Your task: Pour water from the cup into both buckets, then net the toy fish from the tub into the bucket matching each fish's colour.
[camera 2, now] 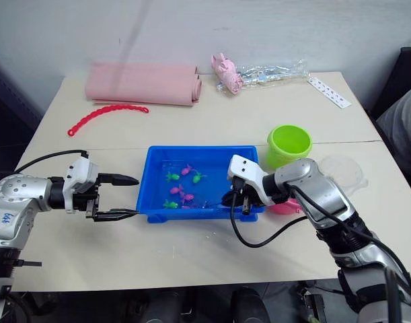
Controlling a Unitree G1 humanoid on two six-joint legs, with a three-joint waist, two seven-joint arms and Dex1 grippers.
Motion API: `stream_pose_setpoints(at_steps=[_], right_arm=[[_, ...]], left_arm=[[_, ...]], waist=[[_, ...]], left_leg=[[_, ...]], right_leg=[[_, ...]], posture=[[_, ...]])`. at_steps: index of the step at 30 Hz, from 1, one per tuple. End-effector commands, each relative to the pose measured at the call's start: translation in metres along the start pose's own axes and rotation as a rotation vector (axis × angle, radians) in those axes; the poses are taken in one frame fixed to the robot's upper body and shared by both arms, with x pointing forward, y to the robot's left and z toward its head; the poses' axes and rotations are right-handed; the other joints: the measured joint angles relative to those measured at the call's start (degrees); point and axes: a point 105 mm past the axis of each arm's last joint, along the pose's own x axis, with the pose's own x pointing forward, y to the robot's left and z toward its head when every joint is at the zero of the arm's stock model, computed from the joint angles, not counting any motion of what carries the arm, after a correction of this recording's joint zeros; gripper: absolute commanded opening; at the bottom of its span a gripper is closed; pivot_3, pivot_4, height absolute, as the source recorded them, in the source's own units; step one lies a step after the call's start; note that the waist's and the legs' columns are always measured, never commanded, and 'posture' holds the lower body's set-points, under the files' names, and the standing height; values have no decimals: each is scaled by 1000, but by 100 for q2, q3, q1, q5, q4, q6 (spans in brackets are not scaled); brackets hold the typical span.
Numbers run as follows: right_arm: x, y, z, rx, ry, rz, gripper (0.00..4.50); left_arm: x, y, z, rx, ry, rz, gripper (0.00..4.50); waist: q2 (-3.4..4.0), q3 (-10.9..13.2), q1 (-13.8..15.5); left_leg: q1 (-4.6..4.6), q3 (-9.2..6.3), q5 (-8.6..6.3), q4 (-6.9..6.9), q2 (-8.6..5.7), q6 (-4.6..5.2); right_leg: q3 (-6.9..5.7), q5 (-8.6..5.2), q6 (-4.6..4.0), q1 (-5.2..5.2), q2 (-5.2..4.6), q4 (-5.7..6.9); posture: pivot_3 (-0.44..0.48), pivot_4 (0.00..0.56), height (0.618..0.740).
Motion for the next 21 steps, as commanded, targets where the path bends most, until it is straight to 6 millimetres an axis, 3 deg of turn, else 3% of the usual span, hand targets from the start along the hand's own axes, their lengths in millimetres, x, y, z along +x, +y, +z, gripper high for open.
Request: stream_pose_setpoints(at_steps=[1, 12, 21], right_arm=[[1, 10, 6, -3, -39, 52, 0], [-8, 9, 13, 128, -77, 98, 0], [-5, 8, 6, 164, -64, 101, 0]], left_arm=[[-9, 1, 5, 17, -6, 26, 4469], [-10, 4, 3, 17, -4, 36, 4469], [-11, 6, 4, 22, -4, 42, 4469]], waist=[[0, 0, -2], [0, 0, -9], [0, 0, -13]], left_leg=[[0, 0, 0, 0, 0, 0], [0, 0, 0, -3, 0, 0], [0, 0, 0, -4, 0, 0]], right_leg=[[0, 0, 0, 0, 0, 0], [0, 0, 0, -1, 0, 0], [0, 0, 0, -2, 0, -1]], posture=[[0, 150, 740], [0, 150, 740], [0, 150, 740]])
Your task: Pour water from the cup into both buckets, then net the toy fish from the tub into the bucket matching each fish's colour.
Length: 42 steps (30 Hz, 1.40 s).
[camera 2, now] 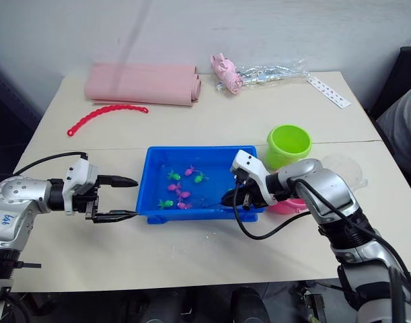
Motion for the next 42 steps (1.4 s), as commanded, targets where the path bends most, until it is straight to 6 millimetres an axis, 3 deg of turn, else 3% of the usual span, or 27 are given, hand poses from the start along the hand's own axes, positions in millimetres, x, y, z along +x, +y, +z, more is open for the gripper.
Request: stream_pose_setpoints(at_steps=[1, 25, 32, 42], right_arm=[[2, 8, 1, -8, -7, 53, 0], [-24, -5, 17, -209, -89, 36, 0], [-42, -3, 28, -329, -145, 31, 0], [-69, -5, 34, -416, -275, -130, 0]], left_arm=[[-10, 6, 11, 50, -8, 33, 4469], [-9, 17, 16, 79, -16, 40, 4469], [-4, 20, 26, 97, -55, 31, 4469], [12, 17, 51, 54, -184, -16, 4469]], waist=[[0, 0, -1], [0, 0, -4], [0, 0, -3], [0, 0, 36]], left_leg=[[0, 0, 0, 0, 0, 0], [0, 2, 0, 1, 0, 0], [-1, 2, 0, 3, 0, 0], [-2, 2, 0, 6, 0, 0]], right_leg=[[0, 0, 0, 0, 0, 0], [-2, 0, 0, 0, 0, -1], [-2, 0, 0, 0, 0, 0], [-2, 0, 0, 1, -1, 1]], posture=[[0, 150, 740], [0, 150, 740], [0, 150, 740], [0, 150, 740]])
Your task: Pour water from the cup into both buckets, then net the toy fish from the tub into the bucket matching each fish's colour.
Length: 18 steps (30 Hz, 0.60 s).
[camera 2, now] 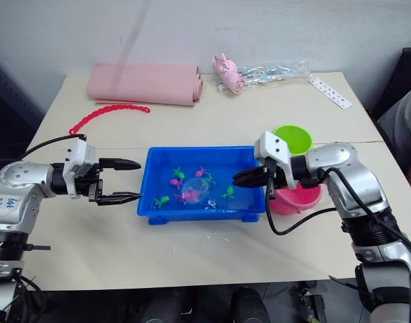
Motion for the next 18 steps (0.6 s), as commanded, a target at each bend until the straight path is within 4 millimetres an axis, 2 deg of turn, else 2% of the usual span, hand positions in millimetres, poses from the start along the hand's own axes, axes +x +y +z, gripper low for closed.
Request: stream_pose_setpoints(at_steps=[1, 7, 12, 18], right_arm=[[-12, 2, 16, -58, -63, -48, 0], [-29, 4, 23, -43, -107, -133, 0], [-64, 16, 33, -25, -152, -240, 0], [-108, 31, 31, 10, -140, -395, 0]], left_arm=[[5, -2, 20, 34, -58, -23, 4469], [14, -4, 31, 12, -115, -57, 4469], [24, -7, 45, -12, -190, -93, 4469], [37, -11, 60, -20, -252, -133, 4469]], waist=[[0, 0, 5], [0, 0, 7], [0, 0, 49], [-1, 0, 64]], left_leg=[[-1, 0, 0, 0, 0, 0], [0, 1, 1, 0, 0, -1], [-5, -3, 0, 2, -2, 1], [-3, -4, 1, 2, -1, 1]], right_leg=[[0, 0, 0, 0, 0, 0], [1, 0, 0, 0, 2, 0], [-3, 0, 0, 6, 0, -6], [-5, 0, 0, 15, 2, -12]], posture=[[0, 150, 740], [0, 150, 740], [0, 150, 740], [0, 150, 740]])
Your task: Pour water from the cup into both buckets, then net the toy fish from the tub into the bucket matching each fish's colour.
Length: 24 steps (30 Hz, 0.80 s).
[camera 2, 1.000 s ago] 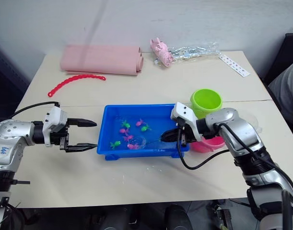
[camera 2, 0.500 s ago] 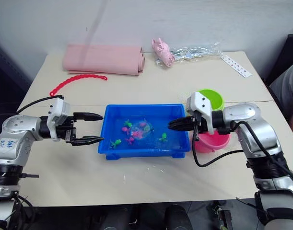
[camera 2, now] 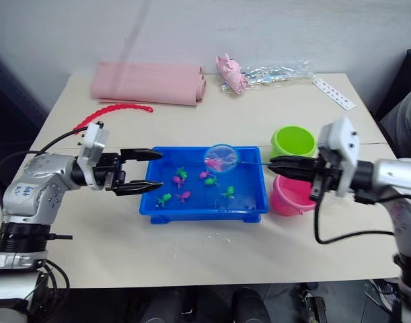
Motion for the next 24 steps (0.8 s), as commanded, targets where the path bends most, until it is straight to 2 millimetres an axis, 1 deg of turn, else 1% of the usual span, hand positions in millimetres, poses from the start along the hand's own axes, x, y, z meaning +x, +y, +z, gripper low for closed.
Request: stream_pose_setpoints(at_steps=[1, 5, 10, 14, 16, 18, 22, 24], right_arm=[[-27, -1, 16, -53, -19, -96, 0], [-63, 1, 4, -48, 42, -229, 0], [-94, 4, -12, -41, 113, -359, 0], [-107, 7, -24, -60, 157, -421, 0], [-115, 8, -34, -95, 206, -449, 0], [-122, 8, -43, -167, 274, -480, 0], [-126, 9, -50, -269, 308, -526, 0], [-126, 9, -50, -335, 313, -543, 0]], left_arm=[[8, -5, 15, 38, -42, -33, 4469], [20, -9, 16, 40, -56, -66, 4469], [25, -10, 12, 31, -56, -81, 4469], [29, -9, 8, 32, -54, -87, 4469], [32, -10, 4, 39, -43, -100, 4469], [33, -11, 2, 38, -41, -106, 4469], [36, -13, -2, 32, -41, -110, 4469], [36, -13, -3, 29, -42, -110, 4469]], waist=[[0, 0, 8], [0, 0, 54], [0, 0, 90], [0, 0, 91], [1, 0, 100], [1, 0, 101], [1, 0, 97], [1, -1, 93]], left_leg=[[0, 1, 0, 0, 0, 0], [1, 2, 1, -3, -1, 2], [4, 7, 2, -6, 0, 3], [5, 8, 3, -3, -1, 3], [7, 10, 4, -4, -1, 3], [8, 8, 4, -4, -1, 2], [9, 9, 4, -5, -2, 1], [10, 9, 5, -6, -2, 0]], right_leg=[[0, 0, 0, 2, 0, -3], [0, 0, 0, 4, 3, -11], [4, 0, 0, 6, 6, -18], [8, 0, 0, 7, 6, -28], [9, 0, 0, 6, 6, -29], [9, 0, 0, 7, 7, -32], [11, 0, 0, 7, 7, -32], [12, 0, 0, 6, 8, -32]], posture=[[0, 150, 740], [0, 150, 740], [0, 150, 740], [0, 150, 740], [0, 150, 740], [0, 150, 740], [0, 150, 740], [0, 150, 740]])
